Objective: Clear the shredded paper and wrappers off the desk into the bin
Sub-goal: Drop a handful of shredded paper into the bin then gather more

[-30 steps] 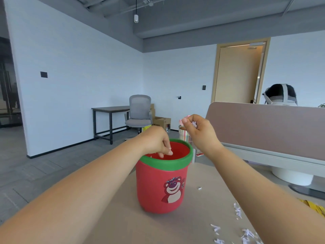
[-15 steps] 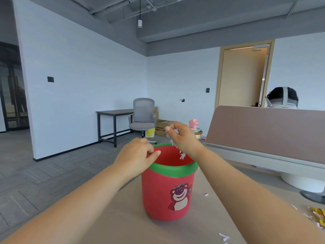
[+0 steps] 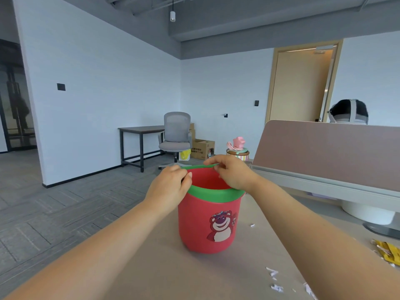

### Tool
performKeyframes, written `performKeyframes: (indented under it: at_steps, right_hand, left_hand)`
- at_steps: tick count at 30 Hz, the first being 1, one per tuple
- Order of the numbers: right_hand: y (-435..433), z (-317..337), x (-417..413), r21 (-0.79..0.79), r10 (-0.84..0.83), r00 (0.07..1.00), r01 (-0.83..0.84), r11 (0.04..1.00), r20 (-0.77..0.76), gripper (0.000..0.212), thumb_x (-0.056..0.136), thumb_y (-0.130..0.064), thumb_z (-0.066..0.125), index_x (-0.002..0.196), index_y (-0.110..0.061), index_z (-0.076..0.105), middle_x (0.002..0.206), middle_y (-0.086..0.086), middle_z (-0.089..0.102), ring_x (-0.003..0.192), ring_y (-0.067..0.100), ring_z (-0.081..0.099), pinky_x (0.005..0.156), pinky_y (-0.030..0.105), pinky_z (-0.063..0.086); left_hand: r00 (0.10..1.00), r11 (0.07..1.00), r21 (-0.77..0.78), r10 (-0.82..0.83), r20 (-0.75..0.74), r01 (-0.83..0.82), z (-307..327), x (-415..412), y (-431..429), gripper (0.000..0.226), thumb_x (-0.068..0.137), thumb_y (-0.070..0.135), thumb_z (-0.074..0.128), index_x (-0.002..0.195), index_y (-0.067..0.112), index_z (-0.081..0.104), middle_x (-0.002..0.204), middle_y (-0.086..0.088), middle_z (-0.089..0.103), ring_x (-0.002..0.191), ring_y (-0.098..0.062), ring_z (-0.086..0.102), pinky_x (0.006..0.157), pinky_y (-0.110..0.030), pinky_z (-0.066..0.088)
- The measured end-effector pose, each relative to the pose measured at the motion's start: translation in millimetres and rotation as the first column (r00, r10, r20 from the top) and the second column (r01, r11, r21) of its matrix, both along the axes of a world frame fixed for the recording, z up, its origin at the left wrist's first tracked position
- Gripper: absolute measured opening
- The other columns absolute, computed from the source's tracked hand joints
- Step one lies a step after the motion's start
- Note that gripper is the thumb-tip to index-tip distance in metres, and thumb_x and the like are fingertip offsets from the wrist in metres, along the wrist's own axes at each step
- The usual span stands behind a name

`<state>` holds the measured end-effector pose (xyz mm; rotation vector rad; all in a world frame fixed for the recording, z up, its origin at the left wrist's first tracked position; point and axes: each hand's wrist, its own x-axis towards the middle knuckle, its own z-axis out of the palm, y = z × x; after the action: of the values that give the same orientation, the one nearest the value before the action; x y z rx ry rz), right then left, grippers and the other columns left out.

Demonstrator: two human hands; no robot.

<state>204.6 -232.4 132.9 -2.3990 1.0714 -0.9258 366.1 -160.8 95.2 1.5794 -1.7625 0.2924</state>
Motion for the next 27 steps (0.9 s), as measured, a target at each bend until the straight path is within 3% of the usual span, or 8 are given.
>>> performKeyframes:
  at_steps: [6,9,13,16,19,21,24,27]
  right_hand:
    - [7.7,-5.7,-8.9,0.04,0.031,1.0,-0.031,0.999,-0.002,0.033,0.094,-0.005,0.039,0.121,-0.011,0.056,0.12,0.008,0.065,0.115,0.019,0.056,0.104,0.03,0.04]
    - [16.0,-9.0,-19.7,-0.027,-0.008,0.999,0.009,1.0,0.047,0.027,0.093,-0.008,0.043,0.11,-0.013,0.063,0.114,0.003,0.064,0.106,0.015,0.056,0.093,0.024,0.042]
    - [29.1,-18.9,-53.3,-0.09,-0.082,0.971,0.104,0.99,0.224,0.022,0.09,-0.003,0.047,0.1,-0.009,0.066,0.093,-0.003,0.062,0.087,0.014,0.056,0.078,0.021,0.043]
    - [35.8,-46.3,-94.8,-0.078,-0.21,0.963,0.226,0.971,0.169,0.02,0.09,-0.006,0.048,0.098,-0.011,0.066,0.092,-0.002,0.065,0.083,0.018,0.059,0.076,0.022,0.046]
    - [43.9,-87.0,-146.7,-0.033,-0.357,0.934,0.357,0.934,-0.017,0.022,0.089,-0.009,0.049,0.106,-0.01,0.063,0.105,0.003,0.067,0.091,0.019,0.06,0.089,0.027,0.045]
    - [51.2,-115.1,-181.9,0.026,-0.419,0.882,0.434,0.901,-0.214,0.03,0.091,-0.014,0.05,0.12,-0.013,0.056,0.125,0.003,0.06,0.111,0.02,0.057,0.097,0.025,0.039]
    - [61.7,-144.9,-227.4,0.104,-0.455,0.796,0.533,0.84,-0.4,0.042,0.093,-0.026,0.048,0.134,-0.021,0.042,0.145,-0.001,0.04,0.132,0.017,0.039,0.109,0.027,0.029]
    - [66.6,-153.1,-261.9,0.135,-0.488,0.75,0.595,0.792,-0.446,0.048,0.093,-0.031,0.047,0.139,-0.022,0.034,0.152,-0.003,0.028,0.138,0.016,0.029,0.112,0.028,0.024]
  left_hand:
    - [0.997,0.999,0.025,-0.04,-0.06,0.042,1.0,0.5,0.4,0.035,0.097,0.022,0.037,0.086,0.002,0.063,0.088,-0.006,0.053,0.09,-0.022,0.053,0.078,-0.037,0.044]
    - [0.994,0.993,-0.096,-0.074,-0.08,0.066,0.5,-6.9,4.5,0.024,0.094,0.018,0.043,0.089,0.008,0.064,0.098,-0.003,0.055,0.1,-0.018,0.05,0.082,-0.032,0.043]
    - [0.969,0.894,-0.373,-0.224,0.107,0.248,-5.2,-43.3,17.4,0.019,0.083,0.019,0.044,0.087,0.009,0.06,0.093,-0.006,0.06,0.093,-0.012,0.046,0.079,-0.024,0.039]
    - [0.887,0.801,-0.383,-0.39,0.247,0.459,-27.2,-83.6,15.5,0.017,0.079,0.012,0.047,0.094,0.012,0.054,0.094,-0.009,0.061,0.091,-0.018,0.049,0.082,-0.026,0.04]
    - [0.848,0.829,-0.184,-0.501,0.172,0.527,-65.1,-126.2,0.0,0.027,0.084,0.011,0.044,0.109,0.014,0.053,0.113,-0.008,0.057,0.106,-0.016,0.047,0.09,-0.031,0.042]
    - [0.87,0.871,0.104,-0.488,0.067,0.48,-91.7,-148.9,-21.3,0.037,0.092,0.016,0.041,0.128,0.012,0.044,0.14,-0.006,0.04,0.13,-0.014,0.033,0.109,-0.033,0.031]
    - [0.924,0.807,0.519,-0.374,0.079,0.282,-116.7,-172.1,-63.9,0.058,0.097,0.034,0.035,0.145,0.006,0.017,0.157,-0.013,0.005,0.146,-0.024,0.003,0.12,-0.034,0.008]
    - [0.965,0.737,0.668,-0.239,0.112,0.105,-129.7,-183.3,-104.9,0.072,0.095,0.05,0.03,0.147,0.005,0.008,0.157,-0.018,-0.001,0.146,-0.031,-0.001,0.12,-0.04,0.009]
